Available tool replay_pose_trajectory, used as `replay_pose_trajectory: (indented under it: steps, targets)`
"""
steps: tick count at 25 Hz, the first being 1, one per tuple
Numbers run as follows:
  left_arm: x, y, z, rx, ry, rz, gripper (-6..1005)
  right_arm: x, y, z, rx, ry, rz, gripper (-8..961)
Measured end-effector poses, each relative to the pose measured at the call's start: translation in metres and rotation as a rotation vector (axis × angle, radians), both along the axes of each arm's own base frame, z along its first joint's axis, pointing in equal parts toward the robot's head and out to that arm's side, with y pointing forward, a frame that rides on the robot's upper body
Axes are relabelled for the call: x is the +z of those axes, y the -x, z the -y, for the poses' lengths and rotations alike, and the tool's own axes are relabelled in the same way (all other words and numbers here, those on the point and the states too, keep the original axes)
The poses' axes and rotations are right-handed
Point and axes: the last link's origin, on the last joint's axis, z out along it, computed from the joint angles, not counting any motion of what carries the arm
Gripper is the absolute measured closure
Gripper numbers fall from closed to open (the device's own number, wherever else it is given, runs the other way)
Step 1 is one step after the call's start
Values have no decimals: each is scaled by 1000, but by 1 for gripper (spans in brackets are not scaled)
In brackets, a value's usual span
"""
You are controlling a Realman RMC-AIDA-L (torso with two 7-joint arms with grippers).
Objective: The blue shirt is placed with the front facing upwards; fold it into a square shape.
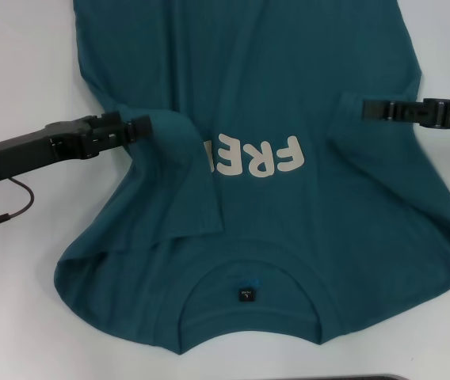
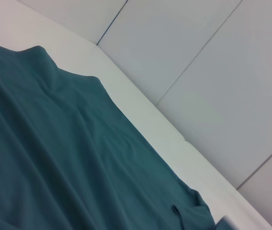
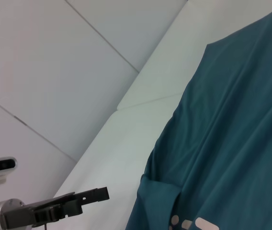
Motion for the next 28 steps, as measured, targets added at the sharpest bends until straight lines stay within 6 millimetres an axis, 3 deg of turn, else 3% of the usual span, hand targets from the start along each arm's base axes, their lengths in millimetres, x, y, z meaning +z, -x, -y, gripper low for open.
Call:
replay_pose_trajectory:
  steps: [4,15,21,28]
  targets:
    - [1,0,0,1,-2,0,113,3,-2,0,-8,-5,4,585]
    - [1,-1,-2,-6,-6,-4,114,37,-47,25,-166,-69,33,339]
    - [-2,-1,-1,-5,-5,-8,113,37,-68,41,-283,-11,78,317]
    - [-3,-1,-2,-6,-4,-9,114,31,-76,50,-333,39,107,326]
